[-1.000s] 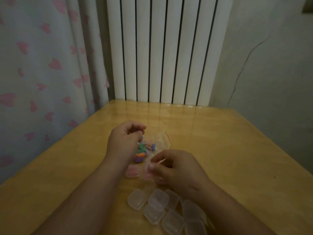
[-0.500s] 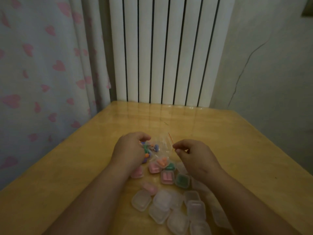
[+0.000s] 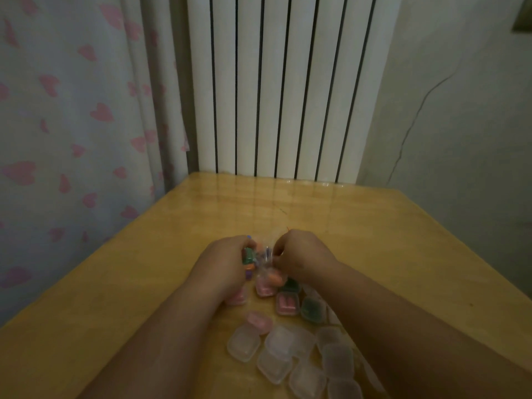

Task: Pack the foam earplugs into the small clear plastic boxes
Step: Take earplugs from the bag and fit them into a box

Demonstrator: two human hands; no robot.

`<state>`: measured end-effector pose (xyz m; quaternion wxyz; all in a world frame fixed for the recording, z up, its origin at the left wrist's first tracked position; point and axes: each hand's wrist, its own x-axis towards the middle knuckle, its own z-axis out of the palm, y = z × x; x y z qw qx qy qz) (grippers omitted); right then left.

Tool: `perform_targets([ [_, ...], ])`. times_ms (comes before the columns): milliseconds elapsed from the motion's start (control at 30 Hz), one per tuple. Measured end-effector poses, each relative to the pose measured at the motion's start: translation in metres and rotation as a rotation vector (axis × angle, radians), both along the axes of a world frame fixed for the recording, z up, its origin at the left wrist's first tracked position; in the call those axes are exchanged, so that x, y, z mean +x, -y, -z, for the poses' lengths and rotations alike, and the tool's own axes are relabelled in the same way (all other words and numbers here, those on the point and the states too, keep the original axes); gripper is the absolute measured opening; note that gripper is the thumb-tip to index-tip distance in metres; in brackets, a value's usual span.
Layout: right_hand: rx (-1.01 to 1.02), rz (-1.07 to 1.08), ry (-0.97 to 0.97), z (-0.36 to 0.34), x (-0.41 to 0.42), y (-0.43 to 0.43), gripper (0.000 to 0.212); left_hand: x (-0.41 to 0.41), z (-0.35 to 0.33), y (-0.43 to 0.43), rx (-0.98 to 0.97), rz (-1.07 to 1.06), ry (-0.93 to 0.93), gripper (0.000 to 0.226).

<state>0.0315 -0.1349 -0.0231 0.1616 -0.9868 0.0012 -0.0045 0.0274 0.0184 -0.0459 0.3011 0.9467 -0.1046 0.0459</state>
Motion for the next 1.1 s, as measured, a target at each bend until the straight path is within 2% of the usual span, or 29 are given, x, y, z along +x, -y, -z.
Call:
perform_targets([
  [200, -0.022, -0.219, -0.031, -0.0034, 0.0067, -0.0086, 0.016, 0.0005, -0.0003, -0.0025, 0.014, -0.037, 0.069, 0.046],
  [500, 0.045, -0.213, -0.098, -0.001, 0.0097, -0.0038, 0.01, 0.0016, -0.0013, -0.0011, -0.013, -0.057, 0.049, 0.046],
  [633, 0.096, -0.194, -0.031, -0.0003, 0.0074, -0.0011, 0.006, 0.0016, -0.0007, -0.0001, -0.006, -0.071, 0.05, 0.046],
  [767, 0.112, -0.237, -0.023, 0.0014, 0.0082, -0.0033, 0.016, 0.002, 0.0, 0.0004, -0.006, -0.087, 0.059, 0.044],
  [867, 0.111, -0.264, -0.067, -0.0021, 0.0096, -0.0042, 0.013, 0.0032, 0.0003, 0.0003, -0.002, -0.089, 0.065, 0.044],
  [967, 0.168, -0.283, -0.096, -0.0023, 0.0104, -0.0035, 0.022, 0.0033, -0.0001, 0.0005, 0.021, -0.085, 0.07, 0.045],
  [1100, 0.127, -0.31, -0.122, 0.0002, 0.0102, -0.0027, 0.011, 0.0053, 0.0016, 0.0008, 0.035, -0.092, 0.075, 0.044],
])
